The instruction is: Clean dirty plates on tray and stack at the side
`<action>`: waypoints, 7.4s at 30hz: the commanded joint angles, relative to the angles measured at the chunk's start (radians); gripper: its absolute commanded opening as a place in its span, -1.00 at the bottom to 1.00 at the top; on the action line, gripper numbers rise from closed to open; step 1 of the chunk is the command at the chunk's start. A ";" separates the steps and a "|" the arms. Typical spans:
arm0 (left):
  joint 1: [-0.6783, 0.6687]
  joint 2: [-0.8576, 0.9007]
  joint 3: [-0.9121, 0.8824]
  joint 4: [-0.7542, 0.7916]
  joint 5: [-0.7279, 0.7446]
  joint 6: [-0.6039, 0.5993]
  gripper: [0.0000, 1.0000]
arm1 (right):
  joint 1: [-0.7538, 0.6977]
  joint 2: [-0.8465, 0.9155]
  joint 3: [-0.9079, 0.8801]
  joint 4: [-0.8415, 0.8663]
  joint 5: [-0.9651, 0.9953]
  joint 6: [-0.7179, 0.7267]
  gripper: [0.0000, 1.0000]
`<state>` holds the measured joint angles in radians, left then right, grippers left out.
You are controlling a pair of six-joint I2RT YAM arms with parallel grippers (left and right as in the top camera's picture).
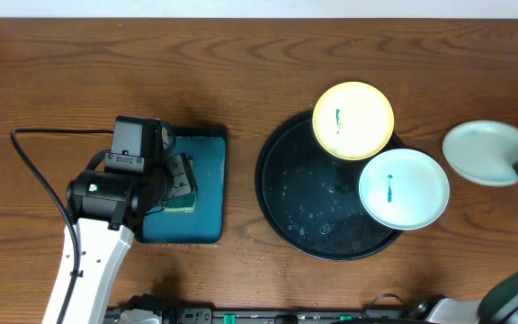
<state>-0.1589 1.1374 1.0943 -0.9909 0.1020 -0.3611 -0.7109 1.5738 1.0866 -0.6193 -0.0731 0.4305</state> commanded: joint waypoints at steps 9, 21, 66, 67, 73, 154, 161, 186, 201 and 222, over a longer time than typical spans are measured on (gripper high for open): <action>0.003 0.006 0.016 -0.011 -0.008 0.013 0.21 | -0.061 0.075 0.017 0.091 -0.433 -0.142 0.16; 0.003 0.006 0.016 -0.012 -0.008 0.013 0.22 | 0.277 -0.113 -0.003 -0.341 -0.030 -0.163 -0.06; 0.003 0.006 0.016 -0.022 -0.008 0.013 0.22 | 0.463 -0.083 -0.283 -0.042 0.113 -0.128 -0.53; 0.003 0.006 0.016 -0.022 -0.008 0.013 0.22 | 0.463 -0.083 -0.285 -0.038 0.113 -0.128 -0.61; 0.003 0.006 0.016 -0.023 -0.008 0.013 0.22 | 0.464 -0.119 -0.271 -0.069 0.042 -0.129 -0.97; -0.557 0.473 -0.050 0.497 0.175 -0.267 -0.85 | 0.901 -0.042 -0.414 0.090 -0.081 -0.098 -0.97; -0.671 0.728 -0.050 0.695 0.174 -0.379 -0.85 | 0.901 -0.042 -0.414 0.093 -0.066 -0.098 -0.97; -0.687 0.902 0.063 0.505 0.033 -0.375 -0.86 | 0.901 -0.042 -0.414 0.095 -0.066 -0.098 -0.97; -0.663 0.903 0.233 0.183 -0.046 -0.418 -0.85 | 0.901 -0.042 -0.414 0.096 -0.064 -0.089 -0.97; -0.774 0.924 0.231 0.463 0.259 -0.434 -0.85 | 0.901 -0.042 -0.414 0.140 -0.033 0.063 -0.97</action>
<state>-0.9333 2.0182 1.3411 -0.5079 0.3309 -0.7864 0.1829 1.5036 0.6785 -0.5037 -0.1680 0.4412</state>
